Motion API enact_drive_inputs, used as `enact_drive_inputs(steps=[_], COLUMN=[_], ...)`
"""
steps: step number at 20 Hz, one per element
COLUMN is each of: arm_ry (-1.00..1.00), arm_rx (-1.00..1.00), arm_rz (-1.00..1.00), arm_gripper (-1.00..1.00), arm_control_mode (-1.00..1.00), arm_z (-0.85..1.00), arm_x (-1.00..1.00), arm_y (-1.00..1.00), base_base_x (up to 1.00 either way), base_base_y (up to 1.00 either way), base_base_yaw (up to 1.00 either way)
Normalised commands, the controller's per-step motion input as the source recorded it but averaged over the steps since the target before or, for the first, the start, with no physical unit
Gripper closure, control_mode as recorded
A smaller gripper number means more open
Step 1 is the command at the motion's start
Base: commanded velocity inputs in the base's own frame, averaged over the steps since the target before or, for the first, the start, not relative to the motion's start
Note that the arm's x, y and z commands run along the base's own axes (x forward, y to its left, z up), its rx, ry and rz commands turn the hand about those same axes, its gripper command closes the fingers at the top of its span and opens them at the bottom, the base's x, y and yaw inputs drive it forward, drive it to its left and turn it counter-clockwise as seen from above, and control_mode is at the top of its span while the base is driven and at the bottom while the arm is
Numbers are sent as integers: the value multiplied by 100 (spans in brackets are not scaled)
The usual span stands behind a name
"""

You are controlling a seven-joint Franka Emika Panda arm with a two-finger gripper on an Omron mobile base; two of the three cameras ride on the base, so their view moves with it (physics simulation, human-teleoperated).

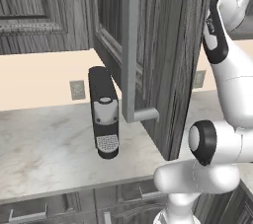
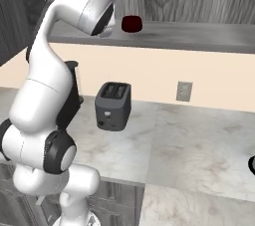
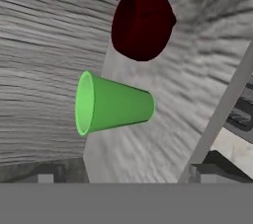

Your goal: There is a tray on the dining counter. Grab the cup, mug, and pitcher and place them on the tray. The pitcher may be placed next to the tray if it cannot fit the tray.

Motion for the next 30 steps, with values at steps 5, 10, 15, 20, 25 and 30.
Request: enact_drive_inputs(steps=[5,10,15,20,25,30], arm_ry=[0,0,0,0,0,0], arm_rx=[0,0,0,0,0,0], arm_rz=[0,0,0,0,0,0], arm_gripper=[-100,-100,-100,-100,-100,-100], arm_control_mode=[-100,-100,-100,-100,-100,-100], arm_z=[0,-5,-17,-4,0,0], arm_x=[23,21,9,16,22,18], arm_y=[0,0,0,0,0,0], base_base_x=[0,0,0,0,0,0], base_base_y=[0,0,0,0,0,0], base_base_yaw=[0,0,0,0,0,0])
